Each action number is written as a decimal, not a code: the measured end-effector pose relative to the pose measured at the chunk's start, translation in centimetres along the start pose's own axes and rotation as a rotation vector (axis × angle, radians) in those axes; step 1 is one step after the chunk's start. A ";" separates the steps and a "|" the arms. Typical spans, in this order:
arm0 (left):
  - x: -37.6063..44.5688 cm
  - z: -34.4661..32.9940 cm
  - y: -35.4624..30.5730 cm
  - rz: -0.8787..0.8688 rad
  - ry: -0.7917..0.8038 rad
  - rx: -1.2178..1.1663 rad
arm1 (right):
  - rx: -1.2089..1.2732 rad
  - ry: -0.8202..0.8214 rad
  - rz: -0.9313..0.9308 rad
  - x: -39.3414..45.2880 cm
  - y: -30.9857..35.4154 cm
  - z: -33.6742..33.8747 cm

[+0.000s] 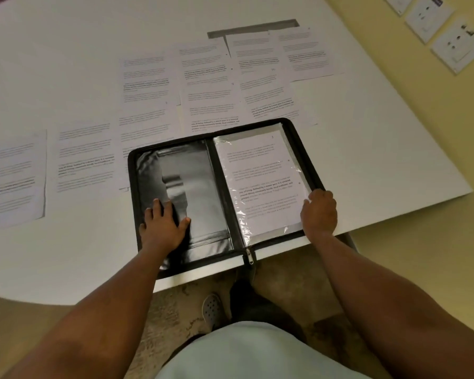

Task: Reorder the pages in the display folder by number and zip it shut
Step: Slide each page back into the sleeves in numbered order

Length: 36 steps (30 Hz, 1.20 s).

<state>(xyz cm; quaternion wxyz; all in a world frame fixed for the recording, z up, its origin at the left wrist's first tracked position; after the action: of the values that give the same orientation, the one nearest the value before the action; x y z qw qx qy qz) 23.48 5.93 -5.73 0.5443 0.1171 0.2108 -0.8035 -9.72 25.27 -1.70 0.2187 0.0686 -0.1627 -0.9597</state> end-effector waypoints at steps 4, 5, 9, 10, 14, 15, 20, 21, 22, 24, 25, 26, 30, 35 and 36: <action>-0.3 -0.1 0.4 -0.031 0.018 0.010 | 0.202 0.120 -0.232 0.6 -0.8 0.1; -0.3 -0.1 0.4 -0.035 0.022 0.010 | 0.206 0.150 -0.280 0.6 -1.2 0.0; -0.6 -0.1 0.3 -0.040 0.034 -0.004 | 0.089 0.202 -0.256 0.3 -1.5 0.4; -0.7 -0.1 0.3 -0.044 0.036 -0.009 | 0.077 0.189 -0.234 -0.1 -1.3 0.6; -0.9 -0.2 0.4 -0.054 0.033 -0.025 | -0.043 0.027 0.007 -2.2 1.6 2.3; -0.9 -0.2 0.4 -0.058 0.032 -0.030 | -0.087 -0.017 0.090 -3.0 2.5 2.7; -1.3 0.3 0.1 -0.081 -0.007 -0.048 | 0.005 -0.046 0.234 -5.6 5.4 3.4; -1.3 0.5 0.0 -0.102 -0.031 -0.064 | 0.058 -0.056 0.299 -6.4 6.3 3.4; -1.2 0.8 -0.3 -0.136 -0.066 -0.100 | 0.119 -0.058 0.366 -7.4 7.5 3.3; -1.3 1.7 -1.0 -0.183 -0.135 -0.280 | 0.222 -0.040 0.503 -9.8 10.1 3.1; -1.5 2.2 -1.4 -0.164 -0.157 -0.445 | 0.248 -0.024 0.569 -11.1 11.4 2.8; -1.8 2.8 -1.9 -0.110 -0.144 -0.659 | 0.262 -0.006 0.631 -12.2 12.7 2.4; -2.0 4.5 -2.9 0.153 -0.027 -1.324 | 0.245 0.138 0.789 -15.7 16.4 -0.3; -1.0 5.1 -0.7 0.336 -0.095 -1.273 | 0.196 0.549 0.906 -18.3 19.2 -2.8; -0.9 5.2 -0.2 0.344 -0.116 -1.231 | 0.194 0.642 0.922 -18.8 19.6 -2.9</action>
<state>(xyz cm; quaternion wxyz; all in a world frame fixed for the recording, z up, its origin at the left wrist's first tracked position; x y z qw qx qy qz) 23.89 4.33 -0.68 0.6436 -0.2282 0.5820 -0.4415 15.51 16.08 3.40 0.6459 0.2984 -0.1888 -0.6768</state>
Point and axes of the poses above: each hand's wrist, its own x-axis towards the middle knuckle, its own z-axis out of the back of the hand, y = z × x, the point moved 5 cm from there along x, towards the middle knuckle, and after that the axes turned 4 degrees about -z, right-handed, at the moved point
